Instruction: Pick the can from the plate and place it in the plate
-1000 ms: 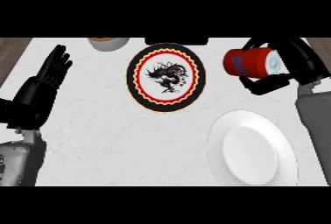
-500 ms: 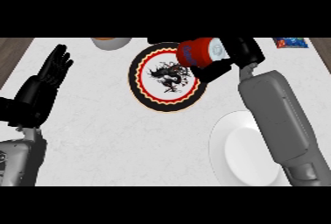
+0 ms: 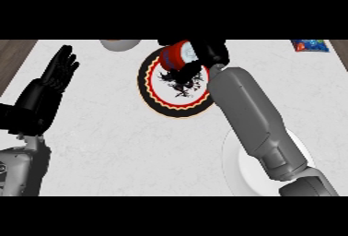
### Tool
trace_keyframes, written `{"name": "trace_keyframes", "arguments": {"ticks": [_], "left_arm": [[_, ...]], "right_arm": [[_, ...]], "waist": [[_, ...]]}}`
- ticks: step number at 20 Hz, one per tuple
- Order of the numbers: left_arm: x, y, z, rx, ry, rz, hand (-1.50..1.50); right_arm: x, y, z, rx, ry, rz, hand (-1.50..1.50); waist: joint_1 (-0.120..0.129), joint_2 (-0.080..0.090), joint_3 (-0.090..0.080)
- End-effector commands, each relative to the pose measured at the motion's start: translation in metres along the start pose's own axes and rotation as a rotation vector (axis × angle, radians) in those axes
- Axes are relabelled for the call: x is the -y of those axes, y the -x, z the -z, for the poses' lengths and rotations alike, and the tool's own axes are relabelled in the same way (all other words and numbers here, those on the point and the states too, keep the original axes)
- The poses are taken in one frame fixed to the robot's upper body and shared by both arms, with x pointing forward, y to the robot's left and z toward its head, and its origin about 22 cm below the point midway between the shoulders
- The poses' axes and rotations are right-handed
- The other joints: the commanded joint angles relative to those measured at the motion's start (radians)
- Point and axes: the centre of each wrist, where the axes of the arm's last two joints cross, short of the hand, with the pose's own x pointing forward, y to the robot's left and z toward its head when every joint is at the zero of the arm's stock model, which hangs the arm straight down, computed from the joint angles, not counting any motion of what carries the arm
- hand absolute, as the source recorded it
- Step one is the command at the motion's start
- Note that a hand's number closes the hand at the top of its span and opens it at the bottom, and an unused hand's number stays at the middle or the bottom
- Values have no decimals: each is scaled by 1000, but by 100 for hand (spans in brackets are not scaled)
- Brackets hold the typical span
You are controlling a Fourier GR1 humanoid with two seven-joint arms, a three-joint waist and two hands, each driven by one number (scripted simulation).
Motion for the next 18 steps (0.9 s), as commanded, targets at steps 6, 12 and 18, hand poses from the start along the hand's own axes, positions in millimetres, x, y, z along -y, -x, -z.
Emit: {"name": "trace_keyframes", "arguments": {"ticks": [6, 12, 18], "left_arm": [[-2, -20, 8, 25, 35, -7, 0], [7, -3, 15, 27, 61, -21, 0], [4, -7, 22, 34, 60, -11, 0]], "right_arm": [[-35, 17, 10, -108, -24, 0, 150], [-32, 13, 16, -153, -68, 95, -150], [-28, 16, 16, -68, 33, 280, -150]], "waist": [[43, 12, 1], [73, 20, 0], [76, 25, 1]]}}
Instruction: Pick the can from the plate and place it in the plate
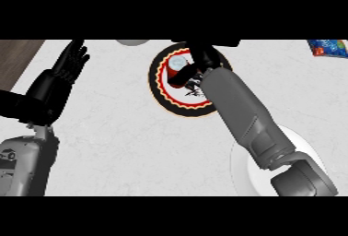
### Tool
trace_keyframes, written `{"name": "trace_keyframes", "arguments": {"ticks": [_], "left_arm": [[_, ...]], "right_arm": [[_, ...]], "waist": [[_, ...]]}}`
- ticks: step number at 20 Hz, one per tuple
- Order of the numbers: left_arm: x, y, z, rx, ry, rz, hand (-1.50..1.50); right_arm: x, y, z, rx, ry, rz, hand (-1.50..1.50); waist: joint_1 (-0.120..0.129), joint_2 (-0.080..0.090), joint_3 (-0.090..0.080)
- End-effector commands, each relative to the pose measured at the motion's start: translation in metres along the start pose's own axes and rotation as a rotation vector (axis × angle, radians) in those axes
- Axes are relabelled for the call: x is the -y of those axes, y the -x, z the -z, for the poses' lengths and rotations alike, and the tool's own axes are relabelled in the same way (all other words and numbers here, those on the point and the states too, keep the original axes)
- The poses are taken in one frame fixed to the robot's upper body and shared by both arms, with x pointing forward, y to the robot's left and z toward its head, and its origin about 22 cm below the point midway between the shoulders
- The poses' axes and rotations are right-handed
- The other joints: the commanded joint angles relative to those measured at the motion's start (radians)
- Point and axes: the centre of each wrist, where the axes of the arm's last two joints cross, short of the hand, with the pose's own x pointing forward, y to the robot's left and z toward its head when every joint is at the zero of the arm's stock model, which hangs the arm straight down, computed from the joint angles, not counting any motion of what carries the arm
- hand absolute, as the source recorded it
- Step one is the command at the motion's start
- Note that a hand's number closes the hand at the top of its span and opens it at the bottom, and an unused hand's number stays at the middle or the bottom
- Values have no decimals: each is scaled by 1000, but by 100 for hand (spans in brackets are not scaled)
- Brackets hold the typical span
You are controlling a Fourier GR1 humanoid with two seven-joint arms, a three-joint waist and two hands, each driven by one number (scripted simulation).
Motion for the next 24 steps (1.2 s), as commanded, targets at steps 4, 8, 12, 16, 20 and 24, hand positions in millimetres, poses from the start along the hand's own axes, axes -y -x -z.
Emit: {"name": "trace_keyframes", "arguments": {"ticks": [4, 8, 12, 16, 20, 24], "left_arm": [[5, 1, -5, -5, 27, -5, 0], [-3, 6, -3, -3, -45, 16, 0], [-20, 19, -22, -33, -57, 2, 0], [-14, 0, -11, -26, -55, 11, 0], [-11, 12, -26, -26, -64, 27, 0], [-11, 16, -24, -44, -57, 0, 0]], "right_arm": [[6, 1, 2, 35, 169, 227, -150], [12, 5, 3, 84, 164, 394, -150], [35, 24, 2, 44, 210, 458, -150], [54, 70, -11, 42, 240, 493, -150], [87, 90, -16, 53, 250, 509, -150], [116, 130, -36, 95, 245, 500, -150]], "waist": [[10, -5, 0], [-40, -7, 0], [-59, -16, 0], [-67, -16, 1], [-65, -17, 0], [-74, -18, 0]]}}
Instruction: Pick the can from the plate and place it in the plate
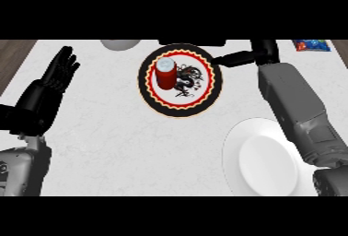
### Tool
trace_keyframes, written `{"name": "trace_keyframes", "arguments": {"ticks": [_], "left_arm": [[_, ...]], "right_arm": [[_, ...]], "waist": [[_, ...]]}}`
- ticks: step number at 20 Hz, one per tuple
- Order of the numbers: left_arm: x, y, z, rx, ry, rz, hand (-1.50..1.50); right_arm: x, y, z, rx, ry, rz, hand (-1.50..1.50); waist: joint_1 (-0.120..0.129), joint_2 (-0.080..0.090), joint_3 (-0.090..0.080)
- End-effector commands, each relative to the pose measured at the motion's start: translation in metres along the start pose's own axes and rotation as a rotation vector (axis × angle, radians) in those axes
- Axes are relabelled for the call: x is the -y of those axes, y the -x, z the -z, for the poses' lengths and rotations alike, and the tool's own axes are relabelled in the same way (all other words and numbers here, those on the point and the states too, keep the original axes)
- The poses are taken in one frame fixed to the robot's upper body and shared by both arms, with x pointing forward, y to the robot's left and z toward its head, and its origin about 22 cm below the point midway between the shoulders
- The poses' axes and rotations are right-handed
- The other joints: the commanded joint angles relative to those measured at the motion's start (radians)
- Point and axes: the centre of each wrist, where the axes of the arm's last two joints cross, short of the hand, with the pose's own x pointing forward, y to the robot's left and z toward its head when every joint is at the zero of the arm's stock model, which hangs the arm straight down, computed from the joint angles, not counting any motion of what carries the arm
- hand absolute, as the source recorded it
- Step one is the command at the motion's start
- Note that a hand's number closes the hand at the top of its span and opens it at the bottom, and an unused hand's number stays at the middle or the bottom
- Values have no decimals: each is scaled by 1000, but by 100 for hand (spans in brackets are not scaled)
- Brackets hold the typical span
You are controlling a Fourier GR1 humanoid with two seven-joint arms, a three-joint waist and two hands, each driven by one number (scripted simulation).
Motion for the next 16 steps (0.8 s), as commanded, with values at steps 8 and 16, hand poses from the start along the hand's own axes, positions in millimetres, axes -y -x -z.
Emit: {"name": "trace_keyframes", "arguments": {"ticks": [8, 16], "left_arm": [[-3, 1, 1, -3, 9, 1, 0], [0, 9, 6, 2, 2, -10, 0]], "right_arm": [[98, 19, -21, 31, -15, -48, -150], [138, 27, -38, 55, 8, -122, -150]], "waist": [[2, 1, 1], [-1, 2, 1]]}}
